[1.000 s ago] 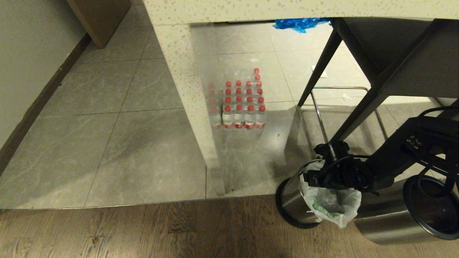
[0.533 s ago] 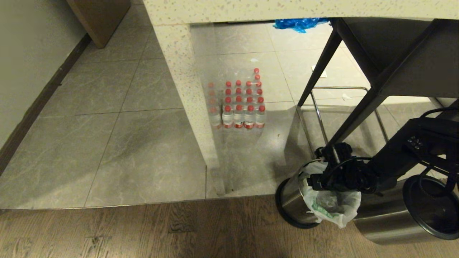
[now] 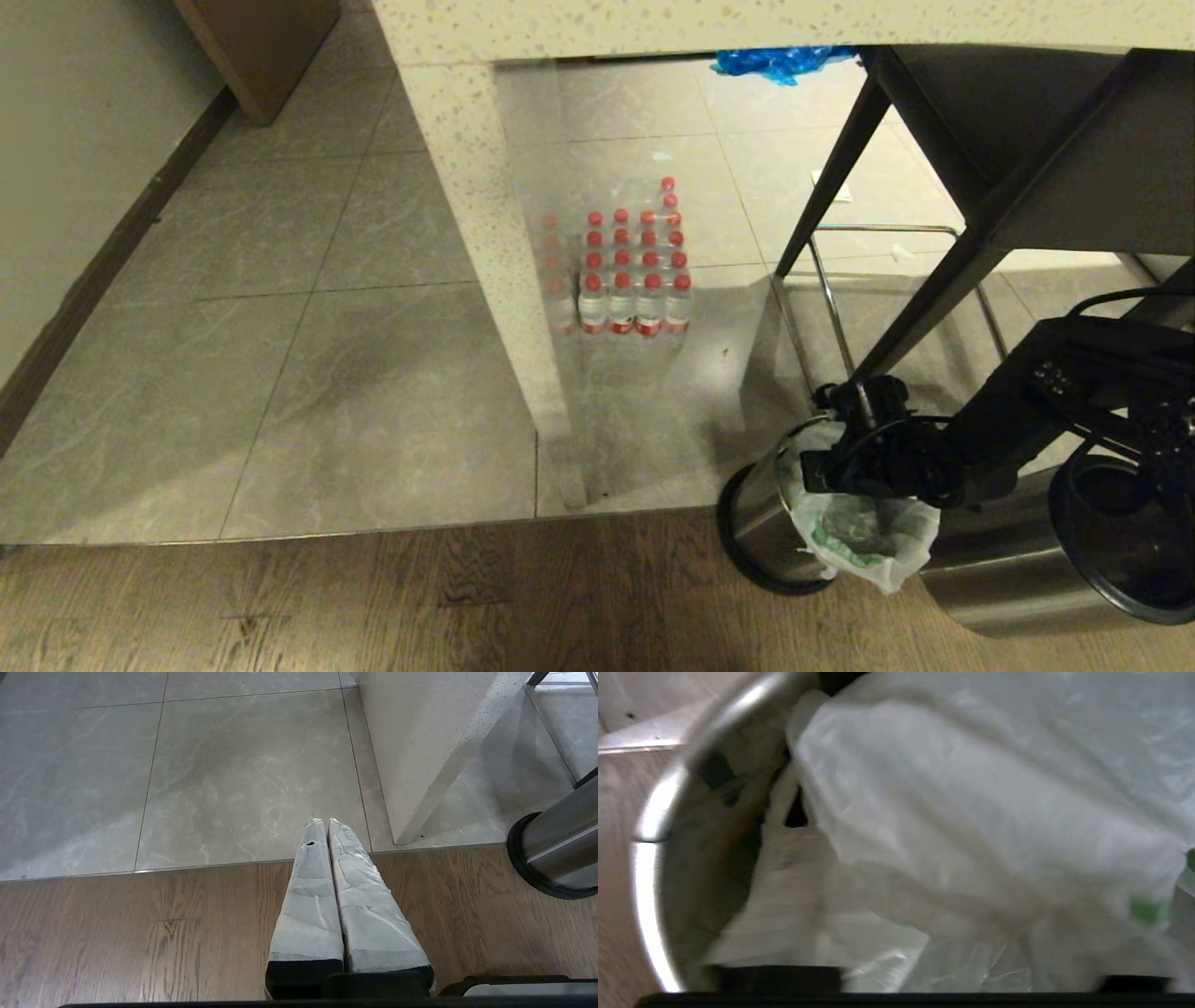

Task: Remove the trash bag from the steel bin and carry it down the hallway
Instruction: Pick up the trash bag

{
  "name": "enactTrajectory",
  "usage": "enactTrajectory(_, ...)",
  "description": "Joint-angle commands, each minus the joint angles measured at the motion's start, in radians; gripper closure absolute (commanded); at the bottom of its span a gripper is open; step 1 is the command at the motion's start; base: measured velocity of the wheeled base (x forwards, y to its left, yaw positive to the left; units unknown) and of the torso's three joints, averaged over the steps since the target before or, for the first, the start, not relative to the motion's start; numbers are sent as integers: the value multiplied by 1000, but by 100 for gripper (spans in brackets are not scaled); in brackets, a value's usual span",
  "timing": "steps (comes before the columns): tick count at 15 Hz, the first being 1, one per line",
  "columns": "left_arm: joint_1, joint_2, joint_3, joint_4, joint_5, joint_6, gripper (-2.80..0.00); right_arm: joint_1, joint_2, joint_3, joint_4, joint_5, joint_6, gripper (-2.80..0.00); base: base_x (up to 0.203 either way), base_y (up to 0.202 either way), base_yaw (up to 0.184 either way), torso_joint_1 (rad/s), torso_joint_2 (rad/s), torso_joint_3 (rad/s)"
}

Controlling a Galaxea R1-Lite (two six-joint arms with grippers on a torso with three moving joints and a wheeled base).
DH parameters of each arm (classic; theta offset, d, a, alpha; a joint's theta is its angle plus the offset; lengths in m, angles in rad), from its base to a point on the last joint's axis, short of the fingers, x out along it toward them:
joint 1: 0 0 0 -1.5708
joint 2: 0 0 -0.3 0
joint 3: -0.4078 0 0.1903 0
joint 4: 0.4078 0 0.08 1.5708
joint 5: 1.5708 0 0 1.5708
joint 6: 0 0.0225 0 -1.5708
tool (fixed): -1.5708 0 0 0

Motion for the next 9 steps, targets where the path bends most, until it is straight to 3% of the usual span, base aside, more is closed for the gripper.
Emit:
enactTrajectory(1, 0, 1, 2, 0, 0, -1, 0, 1, 4, 1, -5, -7, 0, 0, 0, 0, 0, 0, 0, 0)
enactTrajectory(9, 0, 1, 2, 0, 0, -1, 0, 13, -123, 68, -37, -7, 4, 0, 0, 0, 0, 0, 0, 0)
